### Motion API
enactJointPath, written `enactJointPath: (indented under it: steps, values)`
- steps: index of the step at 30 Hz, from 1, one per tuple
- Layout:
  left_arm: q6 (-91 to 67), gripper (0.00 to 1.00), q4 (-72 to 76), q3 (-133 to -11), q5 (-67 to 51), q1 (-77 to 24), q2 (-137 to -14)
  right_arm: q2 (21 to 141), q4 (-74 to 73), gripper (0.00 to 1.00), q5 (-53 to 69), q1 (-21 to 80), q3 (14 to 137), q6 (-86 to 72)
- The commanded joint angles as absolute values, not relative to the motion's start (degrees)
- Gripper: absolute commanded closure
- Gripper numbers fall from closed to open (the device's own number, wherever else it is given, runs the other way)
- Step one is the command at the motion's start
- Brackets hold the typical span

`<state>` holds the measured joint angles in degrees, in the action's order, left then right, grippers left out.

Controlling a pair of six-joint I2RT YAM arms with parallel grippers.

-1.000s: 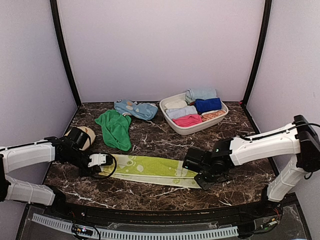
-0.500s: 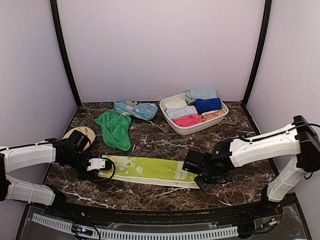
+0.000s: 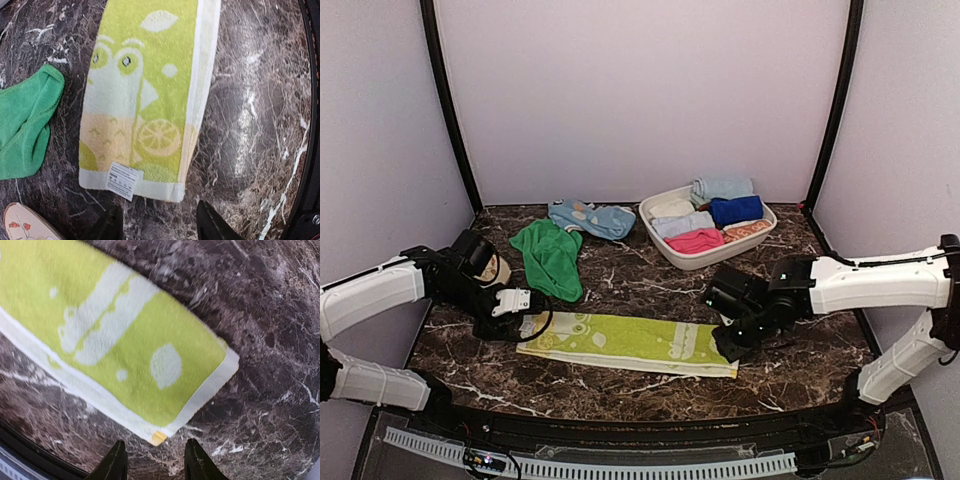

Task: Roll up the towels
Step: Fold the towel at the center of the board, then pick up the towel from the center of the board.

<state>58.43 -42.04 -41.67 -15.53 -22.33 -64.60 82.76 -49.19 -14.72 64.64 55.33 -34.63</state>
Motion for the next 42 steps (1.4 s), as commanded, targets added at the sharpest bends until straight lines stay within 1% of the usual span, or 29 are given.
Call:
enactJointPath:
  steps: [1,4,6,8,12,18,21,24,27,31,34,35,39,42]
  values:
    - [51.9,0.5,-36.5,-43.5,-19.7,-22.1,-68.9,83.5,-43.1,0.59,-10.4,56.7,56.6,-34.9]
    - [48.3,0.52,-27.5,-41.9,-15.3,-22.3,-73.0,86.3,-40.9,0.51,-9.9,52.2,55.9,-34.7]
    - [47.9,0.53,-24.2,-40.2,-12.5,-22.5,-75.2,88.0,-39.6,0.43,-9.2,50.0,54.9,-34.3]
    - [48.1,0.54,-21.6,-38.6,-11.0,-22.5,-76.3,89.4,-38.6,0.39,-8.5,48.9,53.7,-34.3]
    - [49.8,0.55,-21.3,-35.7,-10.3,-22.5,-76.8,90.2,-35.4,0.38,-6.3,47.6,50.7,-34.8]
    - [52.5,0.55,-20.5,-31.2,-8.8,-22.6,-75.7,90.5,-32.7,0.39,-4.4,46.2,47.7,-34.8]
    - [52.3,0.55,-23.4,-31.5,-11.6,-22.6,-74.5,90.5,-32.1,0.42,-4.0,45.9,47.9,-34.3]
    - [53.0,0.53,-25.3,-31.2,-14.9,-22.6,-72.2,91.7,-32.1,0.42,-3.7,45.4,49.4,-33.2]
    - [53.6,0.52,-26.6,-31.2,-15.6,-22.6,-71.0,94.2,-31.9,0.43,-2.9,44.9,50.8,-31.8]
    - [52.4,0.51,-29.1,-33.2,-14.8,-22.7,-71.6,95.8,-31.7,0.48,-1.4,44.6,51.6,-30.3]
    - [51.9,0.51,-29.8,-34.8,-13.7,-22.7,-71.4,96.3,-30.0,0.54,2.3,44.6,51.3,-29.6]
    - [51.8,0.51,-29.9,-35.3,-13.4,-22.6,-71.1,96.5,-29.7,0.59,3.0,44.6,51.2,-29.8]
    - [52.3,0.5,-31.4,-37.8,-13.4,-21.5,-69.2,95.2,-28.8,0.86,4.3,44.6,50.1,-31.3]
    - [53.1,0.49,-31.2,-38.1,-13.1,-20.8,-68.1,93.9,-28.7,1.0,6.1,44.6,49.6,-32.0]
